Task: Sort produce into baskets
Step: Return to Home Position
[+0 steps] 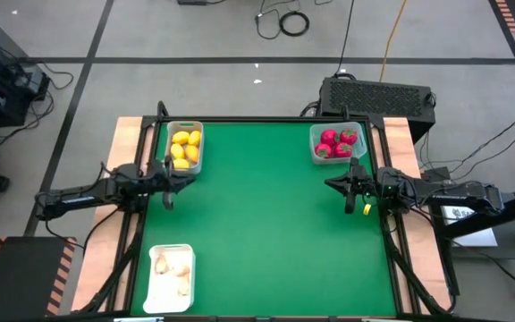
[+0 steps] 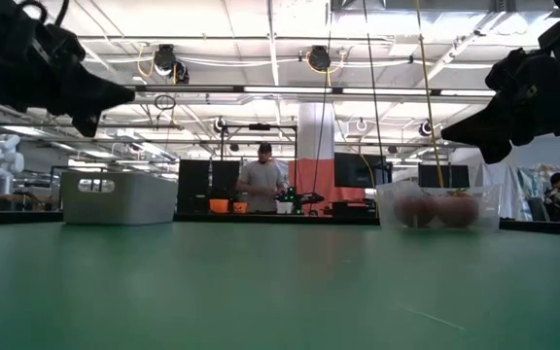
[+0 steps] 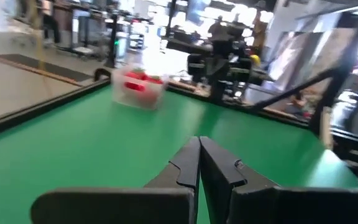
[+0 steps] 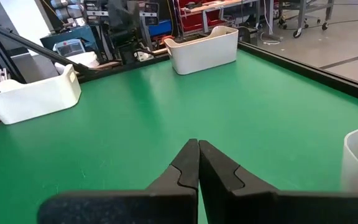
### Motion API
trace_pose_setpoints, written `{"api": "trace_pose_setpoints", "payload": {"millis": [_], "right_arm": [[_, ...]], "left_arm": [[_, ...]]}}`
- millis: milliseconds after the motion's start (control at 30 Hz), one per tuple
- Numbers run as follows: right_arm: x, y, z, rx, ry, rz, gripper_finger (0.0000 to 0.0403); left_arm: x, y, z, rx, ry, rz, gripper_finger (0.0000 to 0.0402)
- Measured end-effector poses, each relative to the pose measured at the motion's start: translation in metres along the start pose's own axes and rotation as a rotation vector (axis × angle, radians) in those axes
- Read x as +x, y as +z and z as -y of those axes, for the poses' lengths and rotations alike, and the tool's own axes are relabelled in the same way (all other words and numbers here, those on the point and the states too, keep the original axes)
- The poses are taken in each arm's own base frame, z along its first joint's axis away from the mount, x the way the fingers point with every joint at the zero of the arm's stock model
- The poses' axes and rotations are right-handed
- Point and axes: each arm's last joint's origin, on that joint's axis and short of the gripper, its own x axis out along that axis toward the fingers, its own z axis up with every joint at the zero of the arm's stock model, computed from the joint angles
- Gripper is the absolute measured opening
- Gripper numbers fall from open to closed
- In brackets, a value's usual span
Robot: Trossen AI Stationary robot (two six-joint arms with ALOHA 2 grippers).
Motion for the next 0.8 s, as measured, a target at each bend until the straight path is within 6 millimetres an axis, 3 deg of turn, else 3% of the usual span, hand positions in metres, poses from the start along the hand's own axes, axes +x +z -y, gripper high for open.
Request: {"api": "trace_pose_setpoints", "payload": {"millis": [800], "right_arm": [[0.0, 0.0, 0.0, 0.0, 0.0, 0.0, 0.0]], "left_arm": [[-0.0001, 0.0, -0.0015, -0.004, 0.052, 0.003, 0.0015]]}}
